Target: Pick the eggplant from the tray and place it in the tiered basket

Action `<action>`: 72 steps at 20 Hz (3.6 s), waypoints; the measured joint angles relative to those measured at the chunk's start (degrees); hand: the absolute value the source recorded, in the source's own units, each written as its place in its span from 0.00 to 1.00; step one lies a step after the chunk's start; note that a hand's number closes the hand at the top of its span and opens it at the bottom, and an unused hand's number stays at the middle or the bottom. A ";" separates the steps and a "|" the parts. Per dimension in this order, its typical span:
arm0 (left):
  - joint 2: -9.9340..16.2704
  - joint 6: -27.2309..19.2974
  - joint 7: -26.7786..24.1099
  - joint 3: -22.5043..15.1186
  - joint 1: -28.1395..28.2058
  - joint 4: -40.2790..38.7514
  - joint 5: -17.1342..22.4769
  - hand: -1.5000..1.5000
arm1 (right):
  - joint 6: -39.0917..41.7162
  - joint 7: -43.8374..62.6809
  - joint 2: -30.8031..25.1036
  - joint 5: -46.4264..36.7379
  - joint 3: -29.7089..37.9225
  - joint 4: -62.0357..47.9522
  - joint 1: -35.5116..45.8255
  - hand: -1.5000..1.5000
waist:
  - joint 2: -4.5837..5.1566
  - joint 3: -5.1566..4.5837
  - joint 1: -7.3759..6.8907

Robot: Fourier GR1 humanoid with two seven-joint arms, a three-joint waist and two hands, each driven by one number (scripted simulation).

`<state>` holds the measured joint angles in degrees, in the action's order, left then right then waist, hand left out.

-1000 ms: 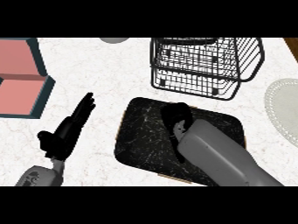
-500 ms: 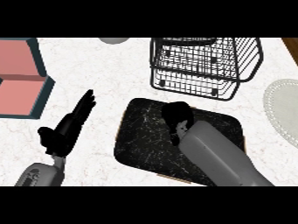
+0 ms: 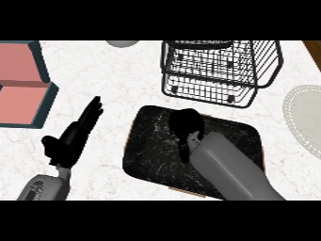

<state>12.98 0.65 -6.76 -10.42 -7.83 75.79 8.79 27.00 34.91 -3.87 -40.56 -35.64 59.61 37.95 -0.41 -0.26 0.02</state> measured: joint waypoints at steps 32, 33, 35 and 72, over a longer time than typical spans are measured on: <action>-1.69 0.77 1.46 1.08 1.09 2.31 -1.86 0.50 | -14.87 -20.07 -35.90 25.03 43.94 10.63 3.50 1.00 | 0.39 0.21 -0.55; -1.86 0.74 1.25 0.86 1.22 2.20 -2.23 0.50 | -14.21 -18.12 -35.65 25.10 43.65 10.05 6.18 1.00 | 0.42 0.21 -0.71; -1.68 1.37 1.61 1.58 0.34 1.63 -1.98 0.50 | -13.94 -16.80 -34.62 24.15 42.82 6.83 10.35 1.00 | 0.50 0.19 -0.90; -4.48 2.43 1.89 2.58 -1.22 1.17 -4.75 0.50 | -23.80 -13.78 -10.66 24.20 51.01 -44.12 43.92 0.00 | 1.12 0.25 -2.21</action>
<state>8.50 3.09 -4.87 -7.84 -9.06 76.96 4.04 3.20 21.13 -14.53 -16.36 15.37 15.49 81.87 0.72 -0.01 -2.19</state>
